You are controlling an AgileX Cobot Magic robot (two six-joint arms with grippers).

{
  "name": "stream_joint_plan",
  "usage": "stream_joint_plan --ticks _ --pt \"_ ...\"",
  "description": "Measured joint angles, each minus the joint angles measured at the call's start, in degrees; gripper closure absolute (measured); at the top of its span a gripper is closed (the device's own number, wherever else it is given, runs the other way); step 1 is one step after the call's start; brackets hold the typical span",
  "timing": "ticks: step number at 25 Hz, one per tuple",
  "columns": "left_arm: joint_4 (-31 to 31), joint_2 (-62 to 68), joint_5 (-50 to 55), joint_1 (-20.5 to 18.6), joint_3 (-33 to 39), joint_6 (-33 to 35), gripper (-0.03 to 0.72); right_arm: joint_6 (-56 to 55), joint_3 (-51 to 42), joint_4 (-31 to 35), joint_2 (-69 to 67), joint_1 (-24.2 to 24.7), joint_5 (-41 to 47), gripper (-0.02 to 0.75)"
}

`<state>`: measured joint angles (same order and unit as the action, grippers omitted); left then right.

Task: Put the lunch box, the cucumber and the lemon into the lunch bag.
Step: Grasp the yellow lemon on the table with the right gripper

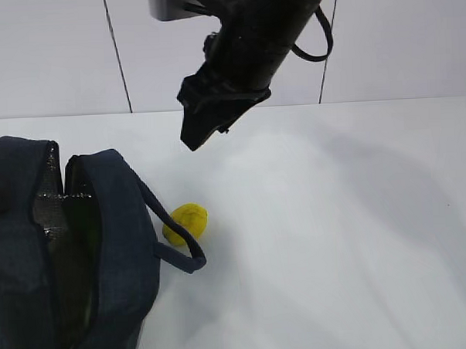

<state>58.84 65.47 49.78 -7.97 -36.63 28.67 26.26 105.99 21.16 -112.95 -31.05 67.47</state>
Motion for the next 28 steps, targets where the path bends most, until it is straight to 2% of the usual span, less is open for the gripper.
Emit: stream_joint_plan --ticks 4,9,12,19,22,28 --pt "0.0 0.0 1.4 -0.1 0.0 0.0 0.694 0.0 -7.7 0.5 1.4 1.3 -6.7 0.286" --pt "0.0 0.0 4.7 -0.4 0.0 0.0 0.694 0.2 -18.3 10.3 2.1 1.3 -23.8 0.286" --pt "0.0 0.0 5.8 -0.4 0.0 0.0 0.694 0.5 -19.9 12.5 1.3 1.3 -28.2 0.286" --pt "-0.9 0.0 6.1 -0.4 0.0 -0.1 0.694 6.9 -20.1 12.9 -3.5 1.3 -28.9 0.285" --pt "-3.5 0.0 6.1 -0.4 0.0 -1.3 0.694 14.7 -20.1 12.9 -4.5 1.3 -27.1 0.277" --pt "-7.0 0.0 5.8 -0.4 0.0 -2.6 0.694 38.0 -20.1 12.2 -4.9 0.3 -26.2 0.187"
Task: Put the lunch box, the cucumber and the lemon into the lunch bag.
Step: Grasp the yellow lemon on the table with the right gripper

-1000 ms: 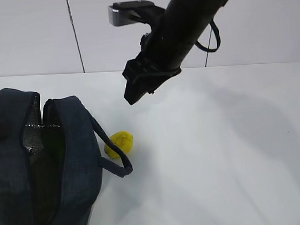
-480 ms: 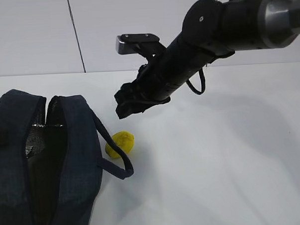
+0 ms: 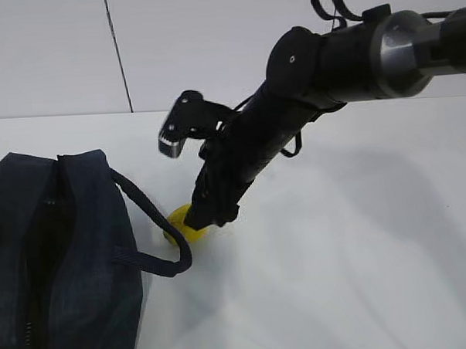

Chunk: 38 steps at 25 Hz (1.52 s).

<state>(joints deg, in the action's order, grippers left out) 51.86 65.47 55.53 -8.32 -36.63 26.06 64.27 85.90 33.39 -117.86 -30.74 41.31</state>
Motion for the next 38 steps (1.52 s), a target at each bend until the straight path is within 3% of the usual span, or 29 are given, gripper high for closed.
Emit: stream_joint_plan --ticks 4,8,12,23,38 --pt "-0.2 -0.1 -1.5 0.0 0.0 -0.1 0.694 22.0 0.0 -0.4 0.0 -1.9 0.1 0.175" --pt "-0.3 -0.2 -3.1 0.0 0.0 -0.2 0.694 32.8 0.0 -0.8 -0.2 -1.9 -2.9 0.172" --pt "-0.3 -0.2 -3.3 0.0 0.0 -0.2 0.694 35.6 0.0 -1.7 -1.7 -1.9 -7.6 0.171" --pt "-0.3 -0.2 -3.4 0.0 0.0 -0.2 0.694 38.6 0.0 -2.7 -4.2 -1.9 -8.1 0.171" --pt "-0.4 -0.2 -3.5 0.0 0.0 -0.2 0.694 42.7 3.5 2.2 -8.3 -1.9 -8.4 0.171"
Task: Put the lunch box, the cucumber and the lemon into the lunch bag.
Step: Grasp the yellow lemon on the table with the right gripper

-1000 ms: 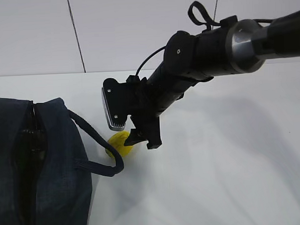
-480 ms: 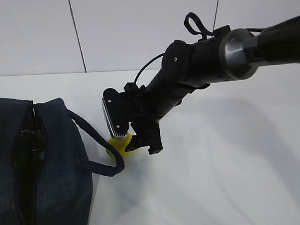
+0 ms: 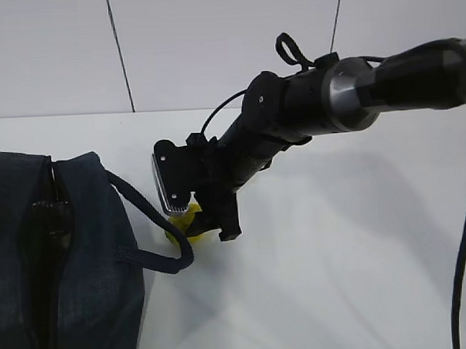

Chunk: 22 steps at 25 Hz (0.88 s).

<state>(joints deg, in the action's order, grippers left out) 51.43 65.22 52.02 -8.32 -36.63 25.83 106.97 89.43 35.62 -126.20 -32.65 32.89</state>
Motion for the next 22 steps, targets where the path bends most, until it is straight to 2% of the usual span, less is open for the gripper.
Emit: stream_joint_plan --ticks 22 --pt "0.0 0.0 -0.2 0.0 0.0 0.0 0.694 0.1 0.5 1.6 -1.8 -0.1 2.8 0.171"
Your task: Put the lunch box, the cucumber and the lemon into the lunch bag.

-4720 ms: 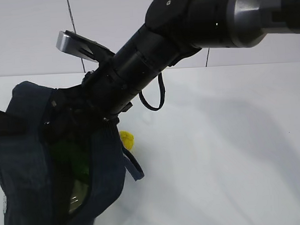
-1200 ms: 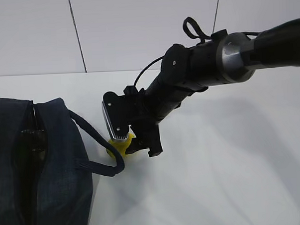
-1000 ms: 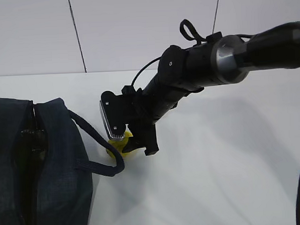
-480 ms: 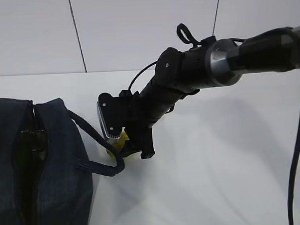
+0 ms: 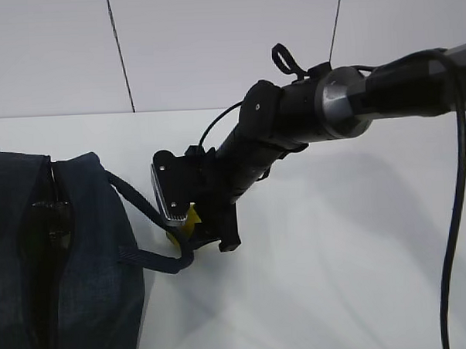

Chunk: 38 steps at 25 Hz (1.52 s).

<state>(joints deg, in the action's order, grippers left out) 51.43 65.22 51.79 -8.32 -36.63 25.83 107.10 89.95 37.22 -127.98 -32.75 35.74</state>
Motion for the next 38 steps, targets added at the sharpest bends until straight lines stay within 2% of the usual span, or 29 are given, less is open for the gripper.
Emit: stream_joint_plan --ticks 9,11,16,20,26,38 --pt "0.0 0.0 -0.1 0.0 0.0 0.0 0.694 -0.2 0.0 0.0 -0.4 0.0 0.2 0.173" --pt "0.0 0.0 -0.1 0.0 0.0 0.0 0.694 -0.2 0.0 0.0 -0.4 0.0 0.3 0.195" --pt "0.0 0.0 -0.1 0.0 0.0 0.0 0.694 -0.9 0.0 0.0 -0.5 0.0 0.3 0.308" --pt "0.0 0.0 -0.2 0.0 0.0 0.0 0.694 -1.1 0.0 0.0 -0.5 0.0 0.3 0.344" --pt "0.0 0.0 -0.2 0.0 0.0 0.0 0.694 -3.0 0.0 0.1 -0.5 -0.1 0.6 0.351" --pt "1.7 0.0 1.0 0.0 0.0 0.0 0.694 -19.7 0.0 -4.9 9.8 3.0 4.8 0.353"
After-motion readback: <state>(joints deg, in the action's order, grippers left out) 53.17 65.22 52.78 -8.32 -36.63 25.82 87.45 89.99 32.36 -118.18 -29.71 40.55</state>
